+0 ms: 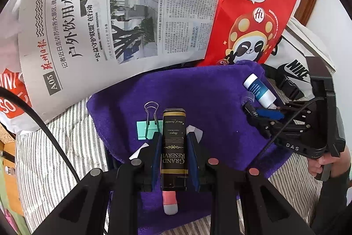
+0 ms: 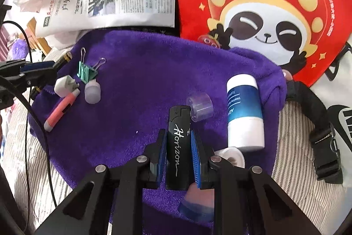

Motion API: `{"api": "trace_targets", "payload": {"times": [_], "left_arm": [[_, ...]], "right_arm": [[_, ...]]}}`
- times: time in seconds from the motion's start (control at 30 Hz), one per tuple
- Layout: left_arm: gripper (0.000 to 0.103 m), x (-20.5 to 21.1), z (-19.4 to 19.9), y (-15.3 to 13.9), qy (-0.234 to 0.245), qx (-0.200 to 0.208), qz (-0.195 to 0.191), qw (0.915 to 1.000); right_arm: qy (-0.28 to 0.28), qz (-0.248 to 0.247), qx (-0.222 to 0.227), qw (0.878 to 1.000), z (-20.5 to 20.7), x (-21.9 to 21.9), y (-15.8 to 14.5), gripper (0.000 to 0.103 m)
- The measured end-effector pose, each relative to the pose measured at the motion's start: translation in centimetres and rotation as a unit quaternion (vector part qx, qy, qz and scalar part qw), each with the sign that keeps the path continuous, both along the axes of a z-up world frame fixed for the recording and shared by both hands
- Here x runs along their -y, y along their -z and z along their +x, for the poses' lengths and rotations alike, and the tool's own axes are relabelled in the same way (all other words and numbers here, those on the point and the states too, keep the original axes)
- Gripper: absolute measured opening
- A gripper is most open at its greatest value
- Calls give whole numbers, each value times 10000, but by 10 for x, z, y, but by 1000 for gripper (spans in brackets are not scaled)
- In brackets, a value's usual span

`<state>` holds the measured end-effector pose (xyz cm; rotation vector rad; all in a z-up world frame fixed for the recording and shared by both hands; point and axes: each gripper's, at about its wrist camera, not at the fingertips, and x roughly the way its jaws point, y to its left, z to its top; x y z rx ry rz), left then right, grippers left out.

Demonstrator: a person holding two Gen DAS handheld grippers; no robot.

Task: Organize rigid objects
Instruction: 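Lower the Horizon tube onto the towel and open the right gripper, then lower the black-gold tube onto the towel and open the left gripper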

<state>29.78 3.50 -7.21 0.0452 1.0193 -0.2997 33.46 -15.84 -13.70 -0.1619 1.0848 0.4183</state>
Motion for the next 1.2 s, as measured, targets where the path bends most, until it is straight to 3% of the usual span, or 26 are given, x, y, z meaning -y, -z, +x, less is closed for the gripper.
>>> {"api": "trace_targets", "payload": {"times": [0.5, 0.9, 1.2], "left_arm": [[23, 10, 3, 18, 178, -232, 165, 9994], [23, 19, 3, 32, 270, -429, 460, 9977], [23, 27, 1, 40, 350, -558, 709, 9953]], "right_arm": [[37, 278, -239, 9993, -2, 23, -5, 23], [72, 427, 181, 9989, -9, 41, -41, 30], [129, 400, 182, 9989, -10, 52, -45, 33]]}}
